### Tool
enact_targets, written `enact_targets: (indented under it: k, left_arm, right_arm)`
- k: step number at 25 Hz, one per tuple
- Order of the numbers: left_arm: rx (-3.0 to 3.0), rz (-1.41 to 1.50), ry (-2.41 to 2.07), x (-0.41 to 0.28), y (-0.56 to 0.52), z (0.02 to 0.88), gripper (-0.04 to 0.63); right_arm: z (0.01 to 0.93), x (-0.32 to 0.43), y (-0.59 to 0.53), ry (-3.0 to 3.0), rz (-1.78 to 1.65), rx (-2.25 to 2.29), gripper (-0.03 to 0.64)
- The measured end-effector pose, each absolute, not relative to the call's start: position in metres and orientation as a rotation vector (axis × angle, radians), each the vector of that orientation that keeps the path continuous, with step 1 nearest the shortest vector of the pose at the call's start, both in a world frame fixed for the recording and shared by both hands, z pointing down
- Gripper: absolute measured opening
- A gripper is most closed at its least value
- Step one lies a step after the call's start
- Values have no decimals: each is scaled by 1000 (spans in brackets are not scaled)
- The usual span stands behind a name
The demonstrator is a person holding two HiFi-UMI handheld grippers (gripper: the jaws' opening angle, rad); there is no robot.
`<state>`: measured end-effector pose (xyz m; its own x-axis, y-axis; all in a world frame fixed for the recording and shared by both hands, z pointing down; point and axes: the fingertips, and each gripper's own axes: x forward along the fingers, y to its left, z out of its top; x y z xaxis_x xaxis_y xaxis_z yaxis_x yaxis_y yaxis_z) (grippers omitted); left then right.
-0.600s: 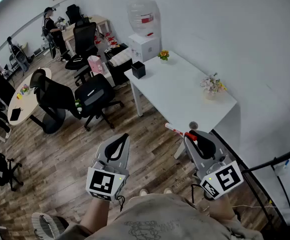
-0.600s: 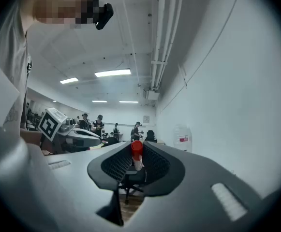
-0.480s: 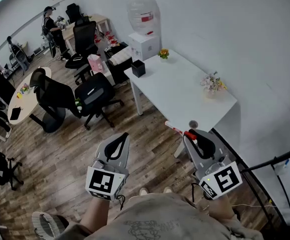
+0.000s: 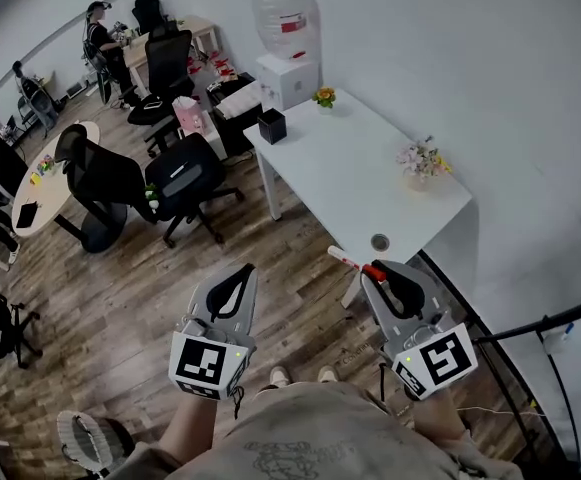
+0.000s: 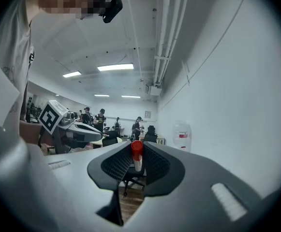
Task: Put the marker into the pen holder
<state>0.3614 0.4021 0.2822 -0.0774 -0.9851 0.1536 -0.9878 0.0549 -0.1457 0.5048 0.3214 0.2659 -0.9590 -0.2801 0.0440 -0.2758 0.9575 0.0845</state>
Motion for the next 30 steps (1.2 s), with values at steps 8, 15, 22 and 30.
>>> enact_targets:
  k: [8,15,22,30]
  left_arm:
    - [2038,328,-2312,386,395,298,0]
    - [1967,350,-2372,398,396,297,0]
    - [1939,351,-2375,401,393,302,0]
    - [1962,352,-2395,379,381,303,0]
  right_arm:
    - [286,523,310,-3037,-89,329,95]
    - [291,539,295,-3066,-36,297,95]
    - [293,535,291,-3082,-18,265,94]
    - [302,512,281,-3083,-26,264,94]
